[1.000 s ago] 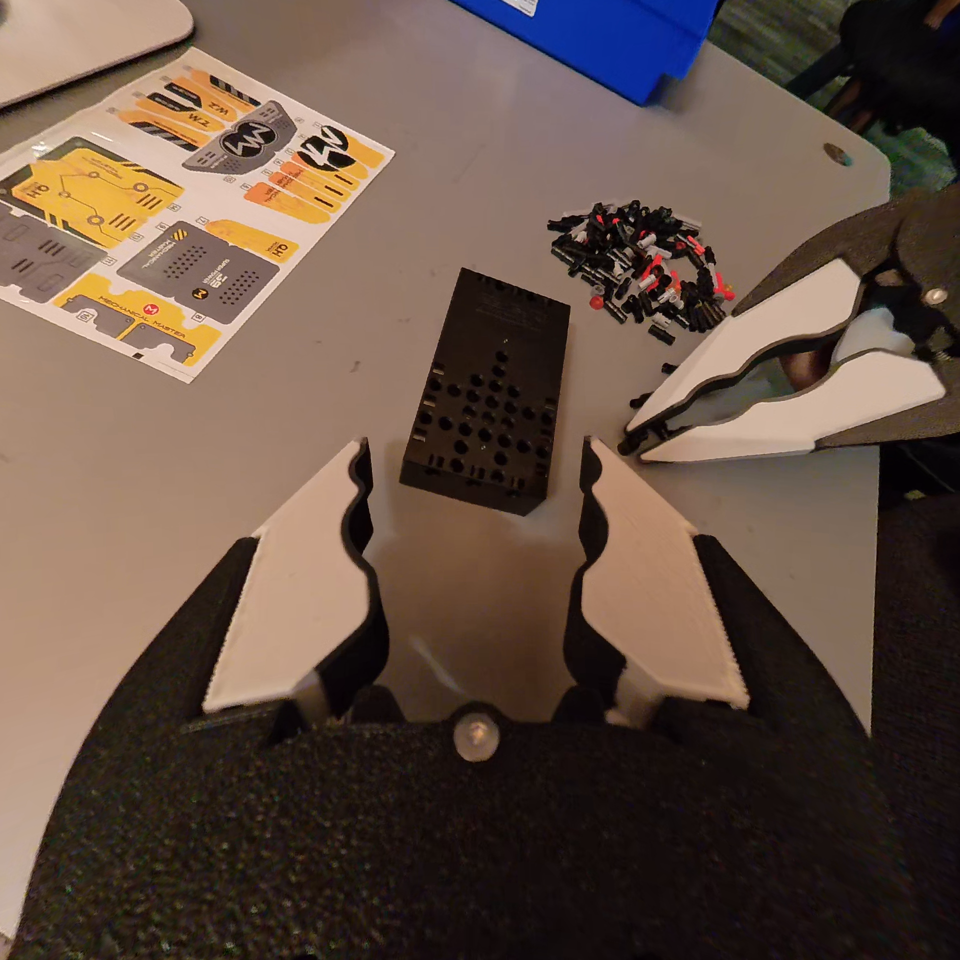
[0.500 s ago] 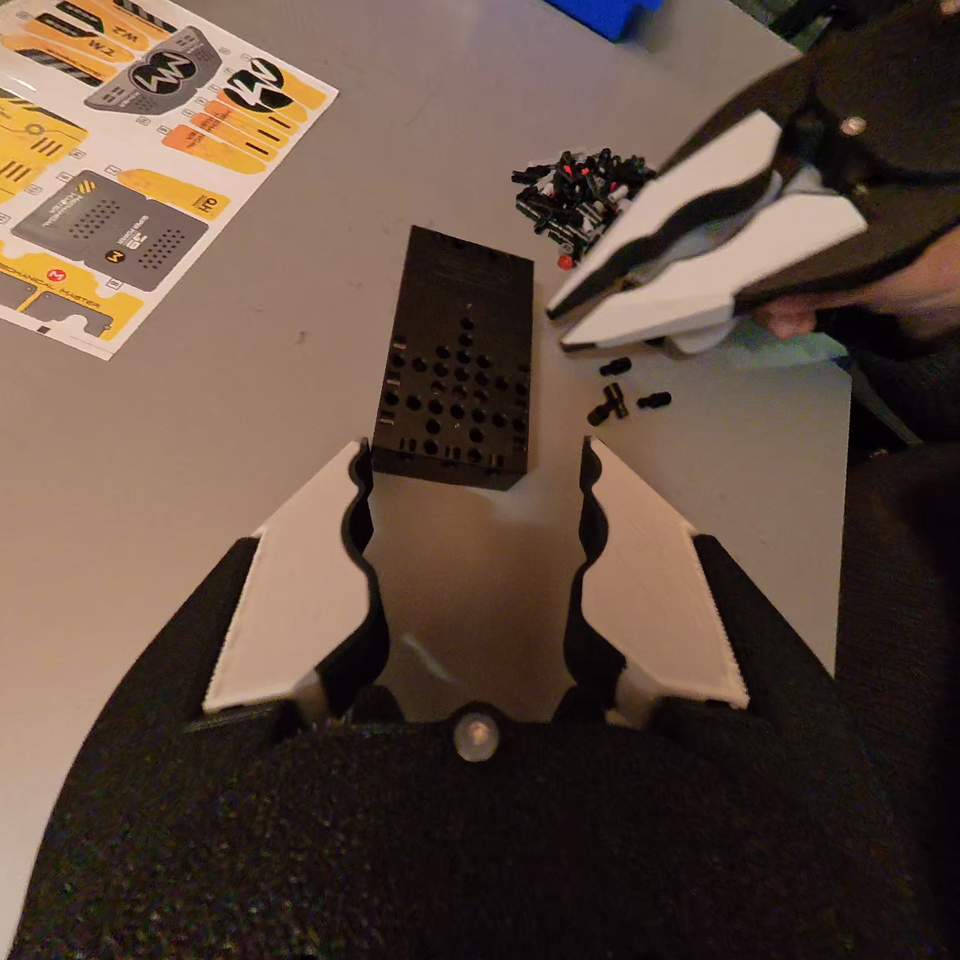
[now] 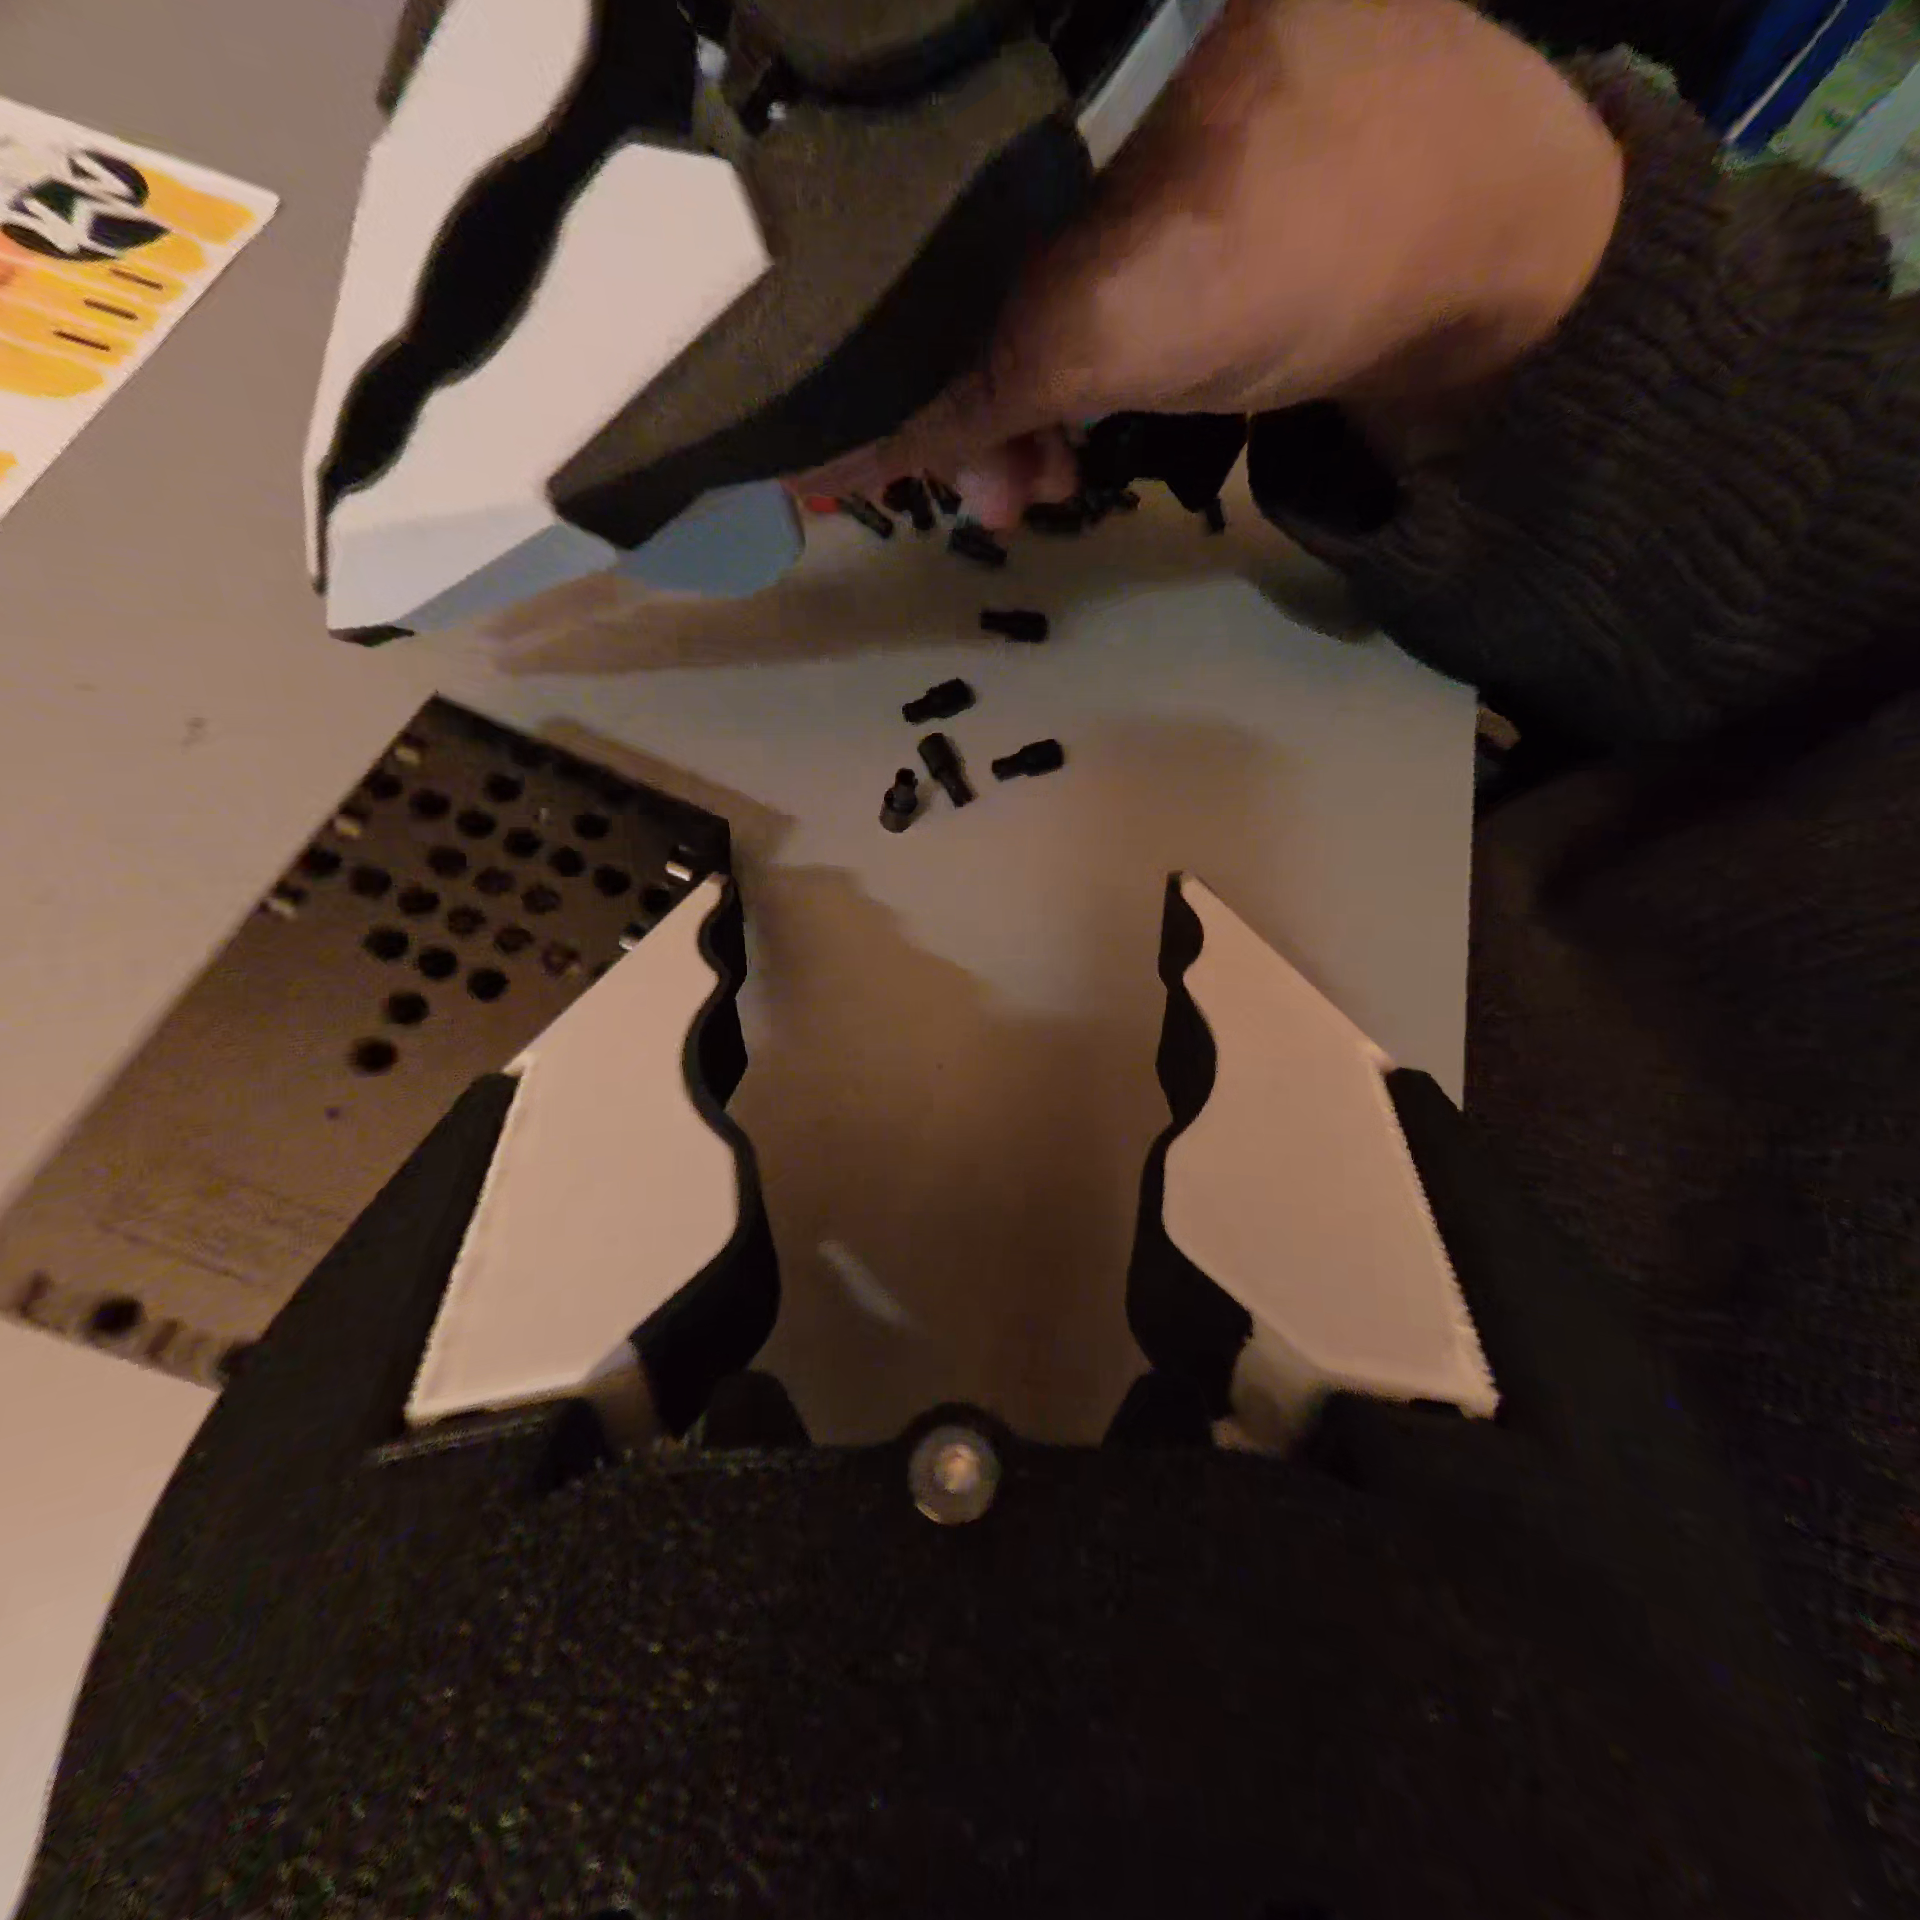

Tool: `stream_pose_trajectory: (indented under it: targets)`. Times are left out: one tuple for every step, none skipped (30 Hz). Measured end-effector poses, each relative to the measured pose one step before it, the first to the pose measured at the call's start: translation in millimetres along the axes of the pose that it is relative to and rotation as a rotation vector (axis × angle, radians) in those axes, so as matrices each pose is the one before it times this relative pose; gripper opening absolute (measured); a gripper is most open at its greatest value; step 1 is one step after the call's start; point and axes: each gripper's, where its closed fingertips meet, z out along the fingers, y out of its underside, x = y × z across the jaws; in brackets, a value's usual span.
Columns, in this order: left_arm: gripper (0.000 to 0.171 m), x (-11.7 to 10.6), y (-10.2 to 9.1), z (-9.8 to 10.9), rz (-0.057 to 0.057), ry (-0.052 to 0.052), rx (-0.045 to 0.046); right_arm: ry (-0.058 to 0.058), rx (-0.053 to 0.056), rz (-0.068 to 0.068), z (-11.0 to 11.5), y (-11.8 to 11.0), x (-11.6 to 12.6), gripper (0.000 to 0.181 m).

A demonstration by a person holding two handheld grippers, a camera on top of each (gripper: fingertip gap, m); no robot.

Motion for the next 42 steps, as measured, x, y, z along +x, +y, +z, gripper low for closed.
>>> stream_pose_trajectory:
  targets:
    - [0.080,0.54,-3.66,-3.93,-0.0050,0.0101,0.03019,-0.0097,0.0244,0.0073,-4.44,-0.70,-0.68,0.010]
    - [0.079,-0.38,-4.25,-5.14,-0.0097,0.0097,0.03461,-0.0135,0.0251,0.0059,-5.04,0.33,-1.72,0.013]
    - [0.079,-1.88,-4.38,-6.31,-0.0101,0.0047,0.03362,-0.0209,0.0243,0.0079,-5.22,1.17,-3.38,0.014]
    - [0.079,-2.59,-4.47,-7.42,-0.0088,0.0035,0.03129,-0.0268,0.0232,0.0101,-5.29,1.55,-4.66,0.017]
    - [0.079,-3.85,-4.93,-8.16,-0.0073,-0.0026,0.03182,-0.0265,0.0199,0.0114,-4.86,2.00,-4.98,0.019]
    - [0.079,-5.93,-5.59,-8.80,-0.0054,-0.0140,0.03343,-0.0156,0.0125,0.0127,-4.73,2.77,-3.60,0.019]
    - [0.079,-7.56,-5.60,-8.85,-0.0029,-0.0236,0.03273,-0.0032,0.0056,0.0112,-4.24,3.44,-1.69,0.020]
    - [0.079,-9.13,-5.12,-8.27,-0.0002,-0.0310,0.02918,0.0021,0.0011,0.0071,-3.79,3.71,-1.03,0.020]
    - [0.079,-10.76,-4.29,-6.87,0.0044,-0.0406,0.02253,0.0034,-0.0064,0.0044,-3.22,4.68,-0.75,0.020]
    - [0.079,-12.27,-2.72,-4.81,0.0097,-0.0531,0.01264,0.0053,-0.0179,0.0031,-2.34,5.75,-0.43,0.020]
    - [0.079,-11.11,-0.56,-2.32,0.0144,-0.0518,-0.00128,0.0087,-0.0237,-0.0003,-1.85,6.27,0.03,0.020]
    - [0.079,-7.99,2.53,0.26,0.0225,-0.0382,-0.02289,0.0117,-0.0198,-0.0061,-1.83,5.49,0.28,0.021]
    - [0.080,-5.25,4.46,2.22,0.0303,-0.0269,-0.03704,0.0112,-0.0137,-0.0110,-1.81,4.37,0.15,0.021]
    - [0.080,-3.86,4.87,3.62,0.0367,-0.0241,-0.04174,0.0093,-0.0096,-0.0128,-2.07,3.62,-0.03,0.021]
    - [0.080,-3.94,4.58,4.13,0.0458,-0.0265,-0.04328,0.0091,-0.0059,-0.0113,-2.15,2.87,0.12,0.021]
    - [0.080,-7.33,1.92,3.58,0.0500,-0.0458,-0.02789,0.0080,-0.0016,-0.0088,-2.06,2.07,0.11,0.021]
    - [0.081,-9.08,-0.63,2.82,0.0378,-0.0482,-0.00653,0.0054,0.0019,-0.0057,-1.91,1.55,-0.06,0.021]
    - [0.081,-5.50,-2.01,0.91,0.0110,-0.0061,0.00646,0.0033,0.0040,-0.0005,-1.78,1.04,0.00,0.021]
    - [0.080,-0.29,-4.21,-0.84,-0.0143,0.0436,0.01875,0.0022,0.0042,0.0070,-1.61,0.80,0.30,0.021]
    - [0.080,3.44,-5.88,-2.30,-0.0287,0.0729,0.02083,0.0022,0.0035,0.0145,-1.45,0.64,0.88,0.021]
    - [0.080,5.60,-6.94,-2.63,-0.0258,0.0793,0.02502,0.0012,0.0052,0.0178,-1.56,0.34,0.92,0.021]
    - [0.080,8.68,-5.48,-2.25,-0.0033,0.0824,0.01891,-0.0003,0.0092,0.0176,-1.72,-0.16,0.71,0.021]
    - [0.080,9.49,-1.75,-0.52,0.0153,0.0719,-0.00056,-0.0018,0.0112,0.0161,-1.99,-0.42,0.41,0.021]
    - [0.080,5.70,1.64,1.79,0.0141,0.0374,-0.02081,-0.0040,0.0100,0.0129,-1.92,-0.21,-0.18,0.021]
    - [0.080,1.48,4.09,3.64,0.0074,0.0061,-0.03442,-0.0059,0.0080,0.0082,-2.02,0.00,-0.63,0.021]
    - [0.080,0.64,5.22,4.61,0.0096,-0.0005,-0.03721,-0.0054,0.0062,0.0041,-1.91,0.42,-0.77,0.021]
    - [0.080,0.64,5.33,5.11,0.0080,0.0001,-0.03099,-0.0041,0.0038,0.0015,-1.66,0.67,-0.92,0.021]
    - [0.080,0.87,5.08,5.32,0.0007,0.0039,-0.02372,-0.0052,0.0017,-0.0009,-1.36,1.00,-1.53,0.021]
    - [0.080,1.07,5.42,5.05,-0.0042,0.0082,-0.02244,-0.0084,0.0011,-0.0028,-1.10,1.23,-2.55,0.021]
    - [0.080,0.16,6.05,4.95,-0.0063,0.0031,-0.02486,-0.0094,0.0012,-0.0022,-0.52,1.29,-3.23,0.021]
    - [0.080,-0.69,5.57,4.15,-0.0083,-0.0031,-0.02244,-0.0098,-0.0007,-0.0008,-0.01,1.45,-3.71,0.024]
    - [0.080,-0.53,4.80,3.38,-0.0042,-0.0040,-0.01975,-0.0116,-0.0033,-0.0003,0.75,1.84,-4.13,0.026]
    - [0.080,-0.68,3.37,2.57,0.0002,-0.0082,-0.01410,-0.0124,-0.0049,-0.0010,1.32,2.19,-4.43,0.026]
    - [0.080,-0.42,2.15,1.99,0.0029,-0.0085,-0.00884,-0.0092,-0.0064,-0.0028,1.87,2.17,-4.01,0.027]
    - [0.080,-0.44,1.68,1.95,0.0015,-0.0074,-0.00814,-0.0048,-0.0072,-0.0049,2.26,2.16,-3.07,0.027]
    - [0.080,-0.51,1.81,2.19,-0.0002,-0.0062,-0.01003,-0.0023,-0.0070,-0.0069,2.58,1.85,-2.42,0.027]
    - [0.080,-1.25,2.42,2.70,-0.0032,-0.0081,-0.01317,-0.0001,-0.0064,-0.0078,2.74,1.35,-1.80,0.027]
    - [0.080,-0.82,2.70,2.73,-0.0022,-0.0054,-0.01402,0.0020,-0.0059,-0.0077,2.76,0.96,-0.91,0.027]
    - [0.080,-0.48,-0.60,0.85,0.0042,-0.0067,0.00564,0.0032,-0.0052,-0.0065,2.68,0.52,-0.59,0.027]
    - [0.080,0.20,-0.47,0.05,-0.0018,-0.0007,0.00029,0.0030,-0.0040,-0.0049,2.57,0.23,-0.33,0.027]
    - [0.080,-0.58,0.45,0.46,-0.0049,-0.0023,-0.00350,0.0036,-0.0042,-0.0035,2.52,0.11,0.00,0.027]
    - [0.080,0.01,-0.12,-0.07,-0.0008,0.0009,0.00240,0.0050,-0.0048,-0.0037,2.11,0.11,0.20,0.027]
